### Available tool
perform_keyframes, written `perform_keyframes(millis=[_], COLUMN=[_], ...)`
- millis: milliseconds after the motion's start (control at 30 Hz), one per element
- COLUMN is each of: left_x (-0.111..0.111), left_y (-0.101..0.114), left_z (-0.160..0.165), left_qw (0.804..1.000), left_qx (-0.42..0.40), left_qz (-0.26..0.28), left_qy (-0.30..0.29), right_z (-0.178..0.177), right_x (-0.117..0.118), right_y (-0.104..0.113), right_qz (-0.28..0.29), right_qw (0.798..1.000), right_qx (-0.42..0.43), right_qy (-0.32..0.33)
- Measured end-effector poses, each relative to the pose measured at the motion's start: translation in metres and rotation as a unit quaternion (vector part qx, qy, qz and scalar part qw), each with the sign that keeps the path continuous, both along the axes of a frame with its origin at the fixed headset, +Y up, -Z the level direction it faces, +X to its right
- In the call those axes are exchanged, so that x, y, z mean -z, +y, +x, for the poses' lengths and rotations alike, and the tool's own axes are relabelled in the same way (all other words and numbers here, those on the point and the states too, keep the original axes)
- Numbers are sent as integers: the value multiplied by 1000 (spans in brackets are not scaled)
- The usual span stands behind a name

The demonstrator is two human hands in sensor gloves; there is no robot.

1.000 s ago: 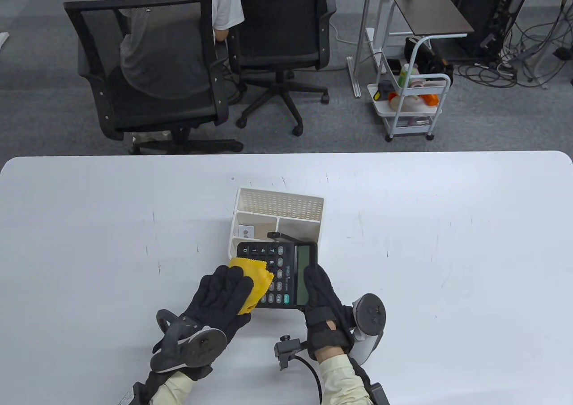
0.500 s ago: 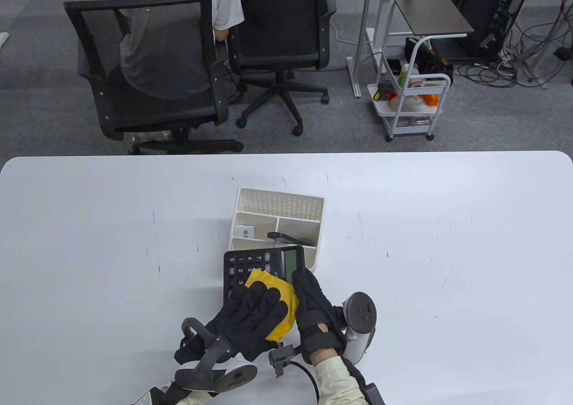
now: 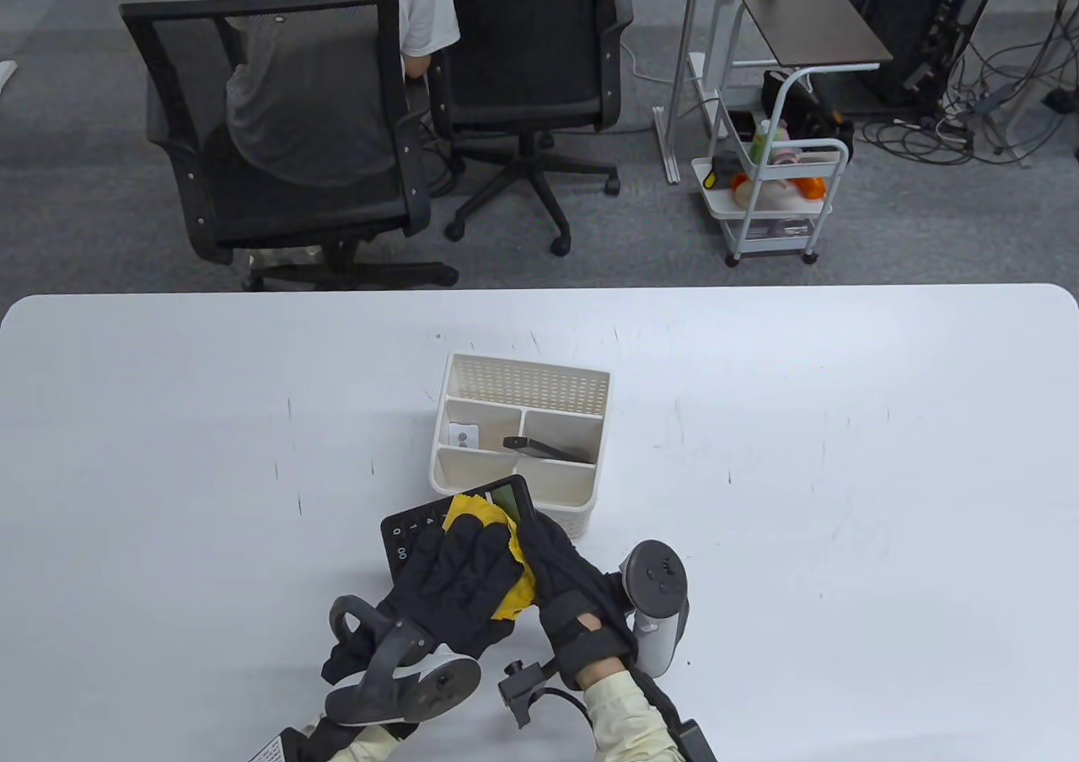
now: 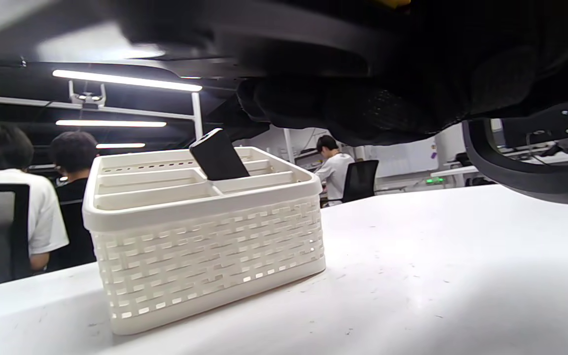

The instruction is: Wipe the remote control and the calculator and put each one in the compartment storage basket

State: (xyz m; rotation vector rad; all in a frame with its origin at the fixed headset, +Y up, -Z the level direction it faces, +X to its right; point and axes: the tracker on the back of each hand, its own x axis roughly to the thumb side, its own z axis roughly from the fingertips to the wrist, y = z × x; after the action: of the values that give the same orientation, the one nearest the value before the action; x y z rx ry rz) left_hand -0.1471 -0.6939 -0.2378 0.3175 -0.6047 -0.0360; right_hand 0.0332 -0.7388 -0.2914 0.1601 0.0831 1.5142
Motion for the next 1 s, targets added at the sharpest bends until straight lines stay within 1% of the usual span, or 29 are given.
perform_keyframes(millis=[233,400,500,700,867,1000], left_x=[11,18,21,27,34,37], left_y=[3,6,7,6,2,2], left_z=[-13,-27,-33,-48,-65,-73], left_qw=[997,993,991,985,975,972], left_qx=[-25,-54,-80,-101,-133,-149], left_qz=[-31,-42,-61,-75,-120,-123], left_qy=[66,93,88,115,128,132], right_z=[-8,-13,-13,-6,3,10], right_x=[-1,-2,-2,-1,0,2], right_y=[1,1,2,3,6,10], right_qz=[19,18,21,13,18,21], right_qw=[998,998,998,999,999,999], right_qx=[-52,-51,-56,-48,-50,-30], right_qy=[28,34,33,19,-1,-14])
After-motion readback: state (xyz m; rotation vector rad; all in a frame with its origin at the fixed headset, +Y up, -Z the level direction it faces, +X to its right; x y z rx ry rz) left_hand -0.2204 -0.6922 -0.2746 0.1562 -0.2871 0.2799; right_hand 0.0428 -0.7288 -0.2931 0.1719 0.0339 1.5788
